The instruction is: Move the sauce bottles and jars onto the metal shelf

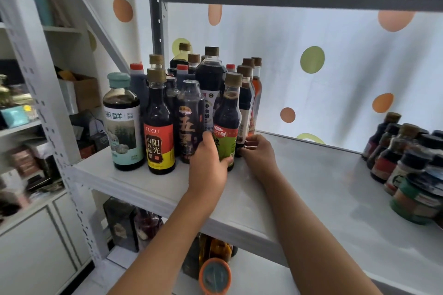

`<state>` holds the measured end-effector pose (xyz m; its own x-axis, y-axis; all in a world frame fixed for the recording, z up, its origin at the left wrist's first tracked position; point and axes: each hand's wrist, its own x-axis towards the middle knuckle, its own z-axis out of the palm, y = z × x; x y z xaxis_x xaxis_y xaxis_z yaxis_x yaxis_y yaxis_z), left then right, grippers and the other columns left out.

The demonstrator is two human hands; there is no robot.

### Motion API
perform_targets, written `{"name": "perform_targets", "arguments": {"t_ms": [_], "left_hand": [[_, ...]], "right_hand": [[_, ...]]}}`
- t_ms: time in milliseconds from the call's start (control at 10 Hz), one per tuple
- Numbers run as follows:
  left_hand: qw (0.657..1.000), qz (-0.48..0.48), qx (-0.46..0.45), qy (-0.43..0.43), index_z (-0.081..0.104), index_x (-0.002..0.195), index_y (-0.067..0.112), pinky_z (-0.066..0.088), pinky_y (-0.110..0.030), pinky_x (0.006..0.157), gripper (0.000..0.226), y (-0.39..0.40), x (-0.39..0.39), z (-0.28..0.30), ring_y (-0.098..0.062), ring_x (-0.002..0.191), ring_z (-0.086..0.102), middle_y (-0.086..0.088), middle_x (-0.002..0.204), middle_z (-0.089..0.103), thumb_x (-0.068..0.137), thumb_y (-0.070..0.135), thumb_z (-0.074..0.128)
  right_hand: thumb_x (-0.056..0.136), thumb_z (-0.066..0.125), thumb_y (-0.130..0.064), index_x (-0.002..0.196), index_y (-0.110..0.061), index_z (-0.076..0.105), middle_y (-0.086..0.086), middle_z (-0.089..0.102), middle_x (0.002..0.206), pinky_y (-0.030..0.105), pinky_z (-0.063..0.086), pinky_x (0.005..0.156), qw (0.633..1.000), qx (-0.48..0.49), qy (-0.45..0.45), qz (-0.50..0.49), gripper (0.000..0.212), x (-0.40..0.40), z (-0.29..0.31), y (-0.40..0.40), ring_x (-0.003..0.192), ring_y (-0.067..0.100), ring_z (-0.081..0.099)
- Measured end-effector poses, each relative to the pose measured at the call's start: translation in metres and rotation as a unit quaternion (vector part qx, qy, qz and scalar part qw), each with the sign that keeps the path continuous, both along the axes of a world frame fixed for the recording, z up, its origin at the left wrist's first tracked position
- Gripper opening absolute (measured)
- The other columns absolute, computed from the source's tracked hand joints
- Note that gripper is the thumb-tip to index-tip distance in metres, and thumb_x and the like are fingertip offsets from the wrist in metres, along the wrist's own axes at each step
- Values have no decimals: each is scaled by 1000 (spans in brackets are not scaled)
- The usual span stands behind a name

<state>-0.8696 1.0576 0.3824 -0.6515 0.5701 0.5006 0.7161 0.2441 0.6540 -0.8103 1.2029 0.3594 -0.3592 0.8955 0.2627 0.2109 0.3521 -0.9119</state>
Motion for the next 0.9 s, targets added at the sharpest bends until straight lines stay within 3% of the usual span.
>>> {"name": "perform_targets", "arguments": {"t_ms": [300,500,700,800,900], "left_hand": [[1000,17,1,13,37,118,6,50,-46,82,61,18,-5,-1,-39,104,60,-16,118,56,78,27,78],[999,38,6,22,40,116,7,50,-42,76,61,17,-3,-8,-36,100,61,-13,116,56,78,36,78],[996,47,-76,20,59,87,8,36,-32,59,43,19,-10,-14,-32,82,63,-12,86,66,86,51,64],[992,30,-109,57,65,84,8,36,-32,57,42,17,-8,-15,-29,80,63,-10,80,67,92,48,56],[988,-25,-129,78,64,96,9,45,-32,65,31,12,-5,-23,-25,89,60,-8,91,66,94,40,57]], "right_hand": [[72,79,-13,101,-14,66,2,71,99,34,54,84,1000,15,-13,-5,32,-2,-3,3,92,18,66],[72,79,-12,100,-13,66,1,70,97,29,50,78,1000,21,-16,-4,30,-2,-2,1,90,17,66],[75,73,-4,103,-18,56,-5,63,92,23,50,72,998,34,-41,17,36,0,2,-8,91,21,67],[75,73,-9,122,-16,48,3,55,116,27,46,85,992,79,-94,-9,53,1,3,-14,110,24,58],[84,69,-17,139,-13,40,10,46,139,37,44,99,965,127,-203,-104,63,13,6,-13,124,29,50]]}}
